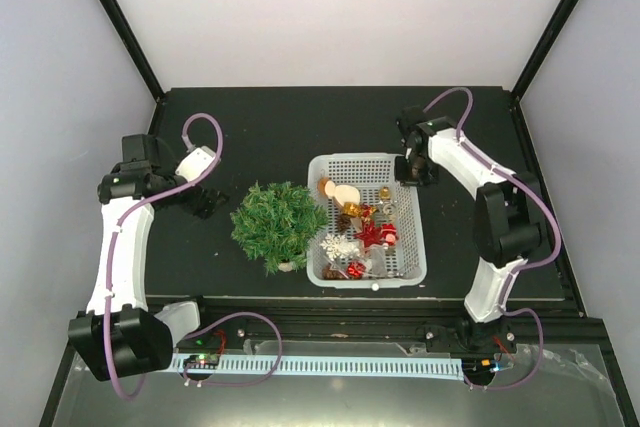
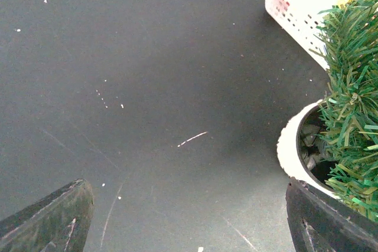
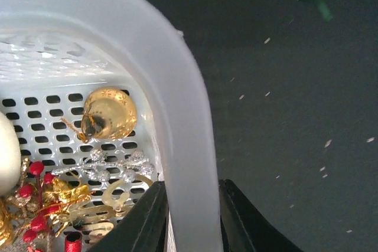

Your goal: Decorate the small christmas tree

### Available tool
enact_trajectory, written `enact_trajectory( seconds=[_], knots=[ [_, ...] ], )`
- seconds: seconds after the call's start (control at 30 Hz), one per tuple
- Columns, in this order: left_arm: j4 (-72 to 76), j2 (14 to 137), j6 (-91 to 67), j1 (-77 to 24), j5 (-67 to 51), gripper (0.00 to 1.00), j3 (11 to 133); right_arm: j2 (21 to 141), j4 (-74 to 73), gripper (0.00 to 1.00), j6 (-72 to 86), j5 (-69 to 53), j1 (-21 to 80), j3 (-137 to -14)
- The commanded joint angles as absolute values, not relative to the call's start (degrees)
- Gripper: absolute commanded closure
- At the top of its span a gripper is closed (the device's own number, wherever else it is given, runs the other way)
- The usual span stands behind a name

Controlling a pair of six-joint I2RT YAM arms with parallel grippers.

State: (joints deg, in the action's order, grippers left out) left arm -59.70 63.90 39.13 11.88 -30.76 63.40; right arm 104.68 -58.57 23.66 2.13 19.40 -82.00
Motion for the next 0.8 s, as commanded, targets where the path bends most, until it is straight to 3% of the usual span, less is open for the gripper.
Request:
enact_trajectory(
  seconds=[0.0, 0.27, 0.47, 0.53, 0.67, 0.77],
  knots=[
    [-57.7, 64.2, 39.9, 11.8, -30.3, 0.11, 62.4, 107.2, -59.8, 0.74, 21.4, 8.4, 16.4, -88.0],
    [-57.2, 64.7, 39.9, 11.7, -31.1, 0.11, 61.4, 116.0, -62.0, 0.74, 20.7, 12.4, 9.6, -99.2],
    [-58.0, 66.5, 39.6, 11.4, -33.5, 0.11, 65.6, 125.1, -64.5, 0.72, 21.8, 11.4, 4.6, -114.9],
    [-60.7, 67.0, 40.3, 11.4, -36.8, 0.11, 69.4, 125.4, -64.8, 0.64, 22.1, 9.9, 4.0, -118.5],
    [-67.9, 66.1, 45.1, 11.4, -48.2, 0.1, 76.8, 121.4, -63.3, 0.34, 22.4, 5.6, 4.0, -118.2],
    [-71.0, 65.3, 46.3, 11.4, -57.1, 0.1, 81.1, 117.2, -62.8, 0.28, 23.1, 4.8, 4.0, -115.4]
  ],
)
